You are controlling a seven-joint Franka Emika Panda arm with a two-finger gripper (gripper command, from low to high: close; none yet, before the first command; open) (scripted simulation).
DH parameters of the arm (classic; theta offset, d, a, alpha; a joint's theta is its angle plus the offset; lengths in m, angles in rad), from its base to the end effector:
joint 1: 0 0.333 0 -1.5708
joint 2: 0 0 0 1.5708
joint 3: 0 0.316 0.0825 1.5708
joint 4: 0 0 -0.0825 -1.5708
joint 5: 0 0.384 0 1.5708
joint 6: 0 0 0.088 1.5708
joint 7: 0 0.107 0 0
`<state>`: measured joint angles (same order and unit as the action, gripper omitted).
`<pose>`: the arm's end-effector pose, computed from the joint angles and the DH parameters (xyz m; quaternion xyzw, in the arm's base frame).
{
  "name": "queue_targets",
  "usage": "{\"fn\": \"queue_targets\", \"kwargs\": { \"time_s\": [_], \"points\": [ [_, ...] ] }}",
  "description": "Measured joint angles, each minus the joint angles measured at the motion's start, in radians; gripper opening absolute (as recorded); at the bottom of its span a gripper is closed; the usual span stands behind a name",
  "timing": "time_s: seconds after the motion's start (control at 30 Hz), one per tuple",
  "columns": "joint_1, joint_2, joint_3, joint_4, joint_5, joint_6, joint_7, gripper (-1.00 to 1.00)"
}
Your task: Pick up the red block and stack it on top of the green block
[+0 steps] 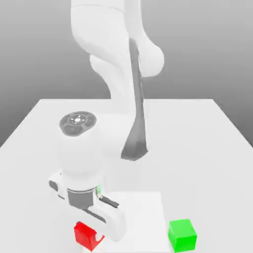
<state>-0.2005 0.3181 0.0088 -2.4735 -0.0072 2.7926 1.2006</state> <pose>0.4659 -0.0898 0.1680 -0.7693 0.6388 -0.0004 0.0004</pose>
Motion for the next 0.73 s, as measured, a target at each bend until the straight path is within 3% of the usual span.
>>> {"fn": "queue_targets", "kwargs": {
  "time_s": [0.13,0.43,0.6,0.63,0.73],
  "points": [
    [0.012,-0.115,0.022,-0.015,-0.005,-0.101,-0.027,-1.0],
    [0.163,-0.179,0.238,0.009,-0.054,-0.194,-0.32,-1.0],
    [0.217,-0.056,0.232,0.02,-0.139,-0.089,-0.312,-1.0],
    [0.226,-0.03,0.222,0.022,-0.155,-0.065,-0.302,1.0],
    [0.226,-0.03,0.222,0.022,-0.155,-0.065,-0.302,1.0]
  ]
}}
